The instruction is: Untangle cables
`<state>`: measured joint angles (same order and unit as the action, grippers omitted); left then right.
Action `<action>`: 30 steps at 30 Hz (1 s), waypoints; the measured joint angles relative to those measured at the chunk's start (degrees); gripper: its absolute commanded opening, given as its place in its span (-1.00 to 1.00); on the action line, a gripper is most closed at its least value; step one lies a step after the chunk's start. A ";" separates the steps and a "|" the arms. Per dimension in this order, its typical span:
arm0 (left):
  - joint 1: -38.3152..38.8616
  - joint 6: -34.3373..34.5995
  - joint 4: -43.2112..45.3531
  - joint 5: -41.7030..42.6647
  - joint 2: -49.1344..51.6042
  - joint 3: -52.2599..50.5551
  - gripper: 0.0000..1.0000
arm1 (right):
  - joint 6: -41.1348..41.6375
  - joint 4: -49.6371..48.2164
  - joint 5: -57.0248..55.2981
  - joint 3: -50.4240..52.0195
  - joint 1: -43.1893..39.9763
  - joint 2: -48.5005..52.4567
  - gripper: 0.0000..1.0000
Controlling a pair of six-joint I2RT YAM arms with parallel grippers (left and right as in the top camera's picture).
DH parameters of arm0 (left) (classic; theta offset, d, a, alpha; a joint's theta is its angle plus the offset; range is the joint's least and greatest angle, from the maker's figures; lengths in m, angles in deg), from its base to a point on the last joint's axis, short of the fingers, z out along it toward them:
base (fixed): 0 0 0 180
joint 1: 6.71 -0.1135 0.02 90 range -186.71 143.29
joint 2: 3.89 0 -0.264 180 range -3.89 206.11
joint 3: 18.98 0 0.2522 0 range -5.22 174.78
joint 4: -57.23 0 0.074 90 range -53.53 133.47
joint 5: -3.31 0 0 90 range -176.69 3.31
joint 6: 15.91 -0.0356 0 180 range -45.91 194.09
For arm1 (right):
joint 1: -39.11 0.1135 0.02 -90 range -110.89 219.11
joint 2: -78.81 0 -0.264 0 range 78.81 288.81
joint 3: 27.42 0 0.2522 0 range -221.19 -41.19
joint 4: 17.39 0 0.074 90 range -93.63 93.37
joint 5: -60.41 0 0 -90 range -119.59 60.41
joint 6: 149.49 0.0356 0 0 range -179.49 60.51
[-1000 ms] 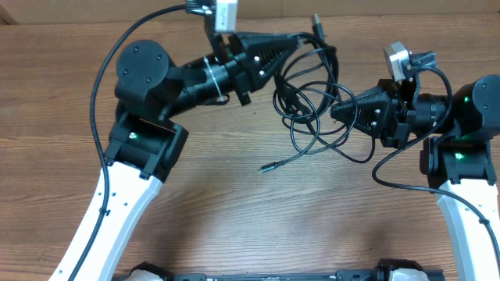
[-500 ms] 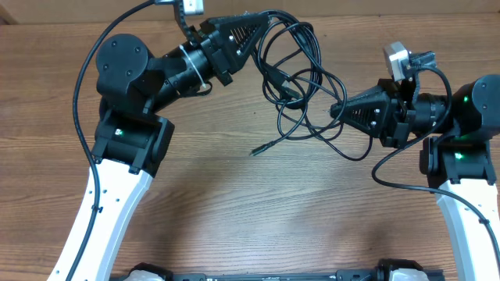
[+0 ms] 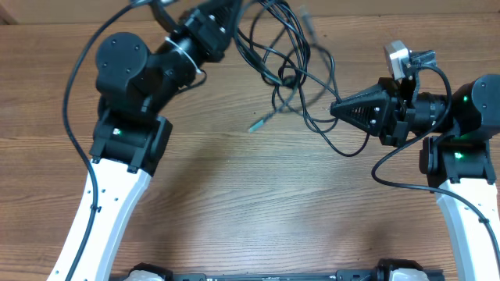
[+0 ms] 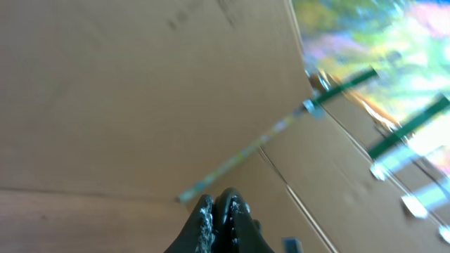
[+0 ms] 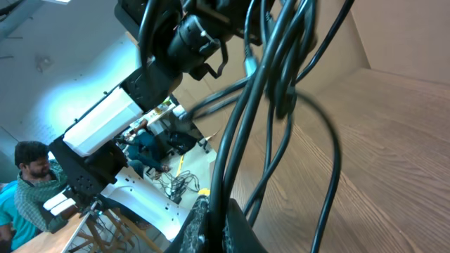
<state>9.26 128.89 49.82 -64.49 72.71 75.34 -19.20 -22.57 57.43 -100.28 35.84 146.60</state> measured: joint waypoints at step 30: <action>-16.46 0.96 -6.60 5.73 0.00 0.00 -0.92 | -0.02 0.04 0.96 0.00 0.04 0.00 -0.93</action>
<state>-7.20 129.86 43.22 -58.77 72.71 75.34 -19.22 -22.53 58.39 -100.28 35.89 146.60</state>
